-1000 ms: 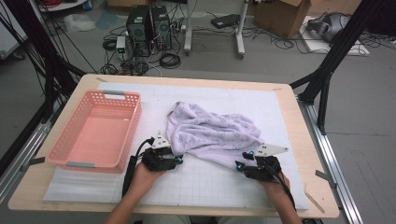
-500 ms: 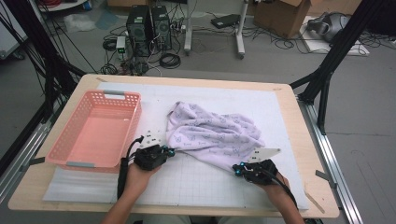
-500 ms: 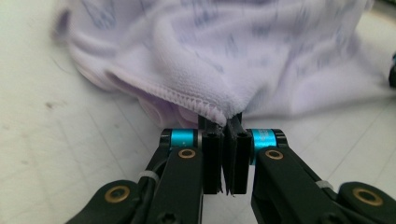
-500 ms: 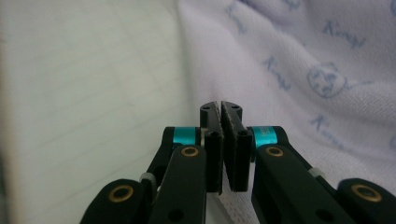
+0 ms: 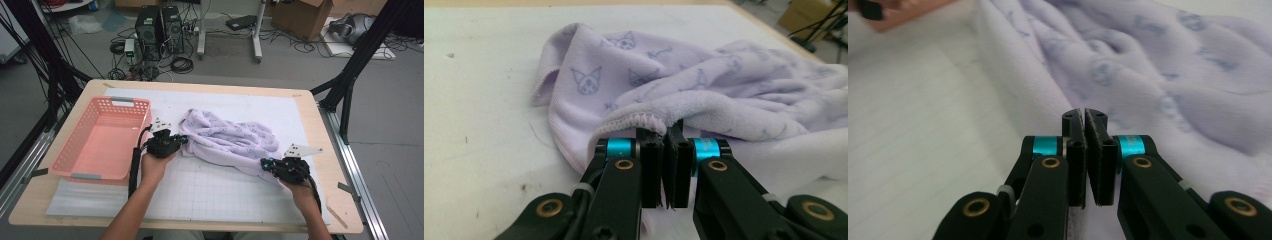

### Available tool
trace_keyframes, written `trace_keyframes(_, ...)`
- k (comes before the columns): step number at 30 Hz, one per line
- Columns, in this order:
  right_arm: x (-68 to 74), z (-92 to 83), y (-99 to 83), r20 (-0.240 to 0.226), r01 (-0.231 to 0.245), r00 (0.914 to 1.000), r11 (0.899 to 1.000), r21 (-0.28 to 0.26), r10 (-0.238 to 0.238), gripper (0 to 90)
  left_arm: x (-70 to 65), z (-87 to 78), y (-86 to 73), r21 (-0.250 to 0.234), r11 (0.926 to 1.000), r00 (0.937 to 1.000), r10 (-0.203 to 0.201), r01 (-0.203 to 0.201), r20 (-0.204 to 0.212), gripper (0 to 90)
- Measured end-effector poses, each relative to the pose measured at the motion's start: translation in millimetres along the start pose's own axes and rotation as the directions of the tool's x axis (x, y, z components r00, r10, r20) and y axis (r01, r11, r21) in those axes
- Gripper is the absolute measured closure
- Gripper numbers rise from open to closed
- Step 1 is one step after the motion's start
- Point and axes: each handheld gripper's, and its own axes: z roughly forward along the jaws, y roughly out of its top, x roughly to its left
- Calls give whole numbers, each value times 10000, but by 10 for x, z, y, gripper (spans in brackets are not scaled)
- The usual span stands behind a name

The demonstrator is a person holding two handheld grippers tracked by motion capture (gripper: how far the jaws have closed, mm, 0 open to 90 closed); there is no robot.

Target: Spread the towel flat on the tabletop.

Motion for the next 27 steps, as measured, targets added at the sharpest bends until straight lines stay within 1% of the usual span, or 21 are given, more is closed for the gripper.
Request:
trace_keyframes(2, -27, 52, 6, 740, 57, 9972, 9995, 302, -79, 871, 20, 112, -20, -21, 10000, 9996, -58, 57, -264, 866)
trace_keyframes(4, -73, 107, -1, 1297, 26, 9915, 9989, 462, -85, 870, 58, 221, -69, 308, 9993, 9986, -196, 212, -490, 862)
trace_keyframes(5, -89, 134, -8, 1556, -5, 9878, 9984, 563, -82, 870, 70, 262, -93, 488, 9982, 9978, -318, 347, -578, 842)
trace_keyframes(6, -106, 165, -17, 1732, 78, 9847, 9974, 720, -202, 870, 76, 282, -107, 575, 9970, 9967, -485, 523, -658, 785)
trace_keyframes(7, -104, 191, -29, 1870, 9, 9822, 9963, 861, -171, 870, 79, 281, -109, 555, 9963, 9956, -617, 657, -710, 704)
trace_keyframes(8, -100, 215, -42, 2011, 94, 9792, 9955, 944, -283, 868, 84, 261, -103, 499, 9967, 9962, -617, 648, -616, 646)
trace_keyframes(10, -86, 240, -43, 2138, 285, 9756, 9938, 1077, -511, 865, 86, 183, -81, 230, 9974, 9968, -667, 678, -428, 544)
trace_keyframes(11, -76, 242, -40, 2149, 356, 9748, 9929, 1132, -594, 864, 94, 124, -68, 97, 9982, 9979, -597, 599, -247, 529)
trace_keyframes(13, -76, 244, -43, 2165, 375, 9744, 9930, 1121, -612, 862, 98, 4, -57, -159, 9995, 9996, -281, 282, 70, 536)
trace_keyframes(15, -76, 245, -44, 2167, 372, 9743, 9930, 1124, -610, 861, 80, -96, -80, -134, 9999, 9995, 51, -47, 324, 558)
trace_keyframes(16, -75, 246, -43, 2173, 366, 9742, 9930, 1121, -604, 861, 58, -132, -107, -101, 9996, 9985, 258, -253, 476, 579)
trace_keyframes(17, -74, 246, -43, 2180, 357, 9741, 9931, 1115, -595, 859, 34, -166, -139, -31, 9983, 9965, 580, -579, 601, 598)
trace_keyframes(18, -75, 244, -43, 2182, 365, 9740, 9930, 1119, -603, 857, 6, -193, -166, 166, 9957, 9930, 893, -908, 769, 633)
trace_keyframes(19, -71, 244, -43, 2181, 314, 9744, 9935, 1091, -547, 855, -24, -210, -202, 169, 9925, 9894, 1197, -1214, 826, 660)
trace_keyframes(20, -71, 243, -43, 2184, 287, 9745, 9935, 1101, -524, 853, -51, -215, -235, 157, 9908, 9866, 1325, -1346, 951, 664)
trace_keyframes(21, -72, 243, -43, 2164, 289, 9749, 9937, 1086, -520, 853, -77, -208, -262, 274, 9883, 9836, 1461, -1497, 1060, 674)
trace_keyframes(22, -74, 242, -43, 2159, 264, 9751, 9936, 1094, -497, 852, -108, -178, -277, 546, 9844, 9811, 1605, -1670, 1078, 665)
trace_keyframes(23, -76, 241, -42, 2150, 240, 9755, 9937, 1096, -473, 851, -135, -137, -292, 749, 9812, 9798, 1694, -1778, 1061, 633)
trace_keyframes(24, -75, 242, -43, 2148, 221, 9756, 9940, 1070, -448, 849, -159, -96, -302, 897, 9789, 9794, 1746, -1838, 1019, 603)
trace_keyframes(26, -73, 240, -41, 2148, 220, 9756, 9937, 1096, -453, 844, -205, -7, -313, 1071, 9781, 9815, 1695, -1787, 892, 527)
trace_keyframes(27, -72, 240, -41, 2145, 223, 9757, 9938, 1088, -454, 841, -226, 35, -316, 1112, 9767, 9810, 1747, -1835, 846, 523)
